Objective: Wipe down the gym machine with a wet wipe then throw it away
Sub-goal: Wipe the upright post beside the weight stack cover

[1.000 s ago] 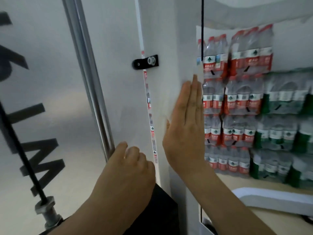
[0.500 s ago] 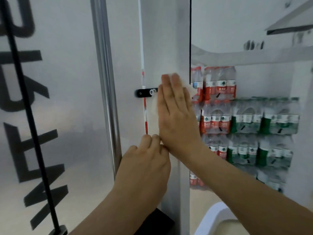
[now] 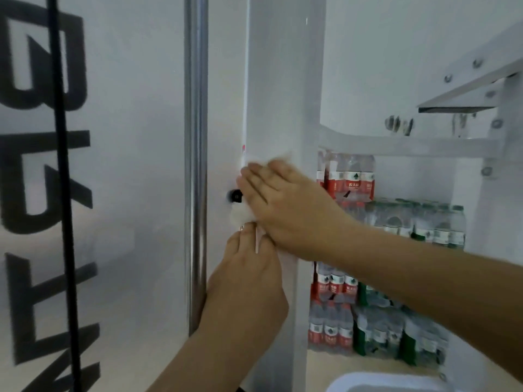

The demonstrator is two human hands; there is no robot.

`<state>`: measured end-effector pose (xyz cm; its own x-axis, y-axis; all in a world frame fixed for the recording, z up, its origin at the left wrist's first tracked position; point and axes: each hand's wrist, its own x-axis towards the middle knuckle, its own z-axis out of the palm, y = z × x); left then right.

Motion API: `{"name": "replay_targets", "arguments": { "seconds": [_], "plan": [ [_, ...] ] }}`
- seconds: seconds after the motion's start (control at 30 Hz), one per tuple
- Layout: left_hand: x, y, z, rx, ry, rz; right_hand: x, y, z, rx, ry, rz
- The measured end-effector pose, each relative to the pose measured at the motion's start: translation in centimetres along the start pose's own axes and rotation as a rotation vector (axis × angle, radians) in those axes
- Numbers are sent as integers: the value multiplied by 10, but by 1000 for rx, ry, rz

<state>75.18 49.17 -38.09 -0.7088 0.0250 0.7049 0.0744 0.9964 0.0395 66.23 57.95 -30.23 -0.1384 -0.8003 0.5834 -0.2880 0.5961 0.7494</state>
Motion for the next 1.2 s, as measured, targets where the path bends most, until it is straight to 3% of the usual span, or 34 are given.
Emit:
{"name": "replay_targets", "arguments": {
  "seconds": [0.13, 0.17, 0.33, 0.4, 0.47, 0.6, 0.67, 0.77, 0.9, 1.0, 1.07, 1.13, 1.2],
  "plan": [
    [-9, 11, -10, -43, -98, 52, -45, -20, 10, 1, -30, 5],
    [-13, 11, -5, -64, -51, 42, -54, -24, 11, 13, -41, -20],
    [-21, 8, -1, -233, 88, -87, -87, -56, 20, 93, -255, -524],
    [-23, 6, 4, -302, 150, -47, -61, -24, 17, 182, -141, -593],
    [-21, 4, 7, -377, 198, -50, -31, 21, 11, 236, 21, -544],
    [-4, 0, 18, -544, 395, -19, -4, 52, 6, 323, 153, -564],
    [4, -4, 22, -591, 397, -44, -6, 45, 13, 389, 273, -489],
    [7, -6, 24, -467, 240, 6, -4, 50, 20, 338, 414, -353],
    [5, 2, 26, -366, 127, -43, 20, 81, 11, 210, 428, 20],
    [8, 1, 35, -303, 89, -73, 35, 74, 5, 453, 501, 291],
    [10, 5, 33, -250, 96, -89, 27, 50, 10, 784, 530, 463],
    [8, 7, 30, -222, 101, -85, 8, 15, 19, 1109, 447, 665],
    [8, 8, 22, -234, 96, -95, -16, -26, 26, 1175, 380, 766]
  ]
}}
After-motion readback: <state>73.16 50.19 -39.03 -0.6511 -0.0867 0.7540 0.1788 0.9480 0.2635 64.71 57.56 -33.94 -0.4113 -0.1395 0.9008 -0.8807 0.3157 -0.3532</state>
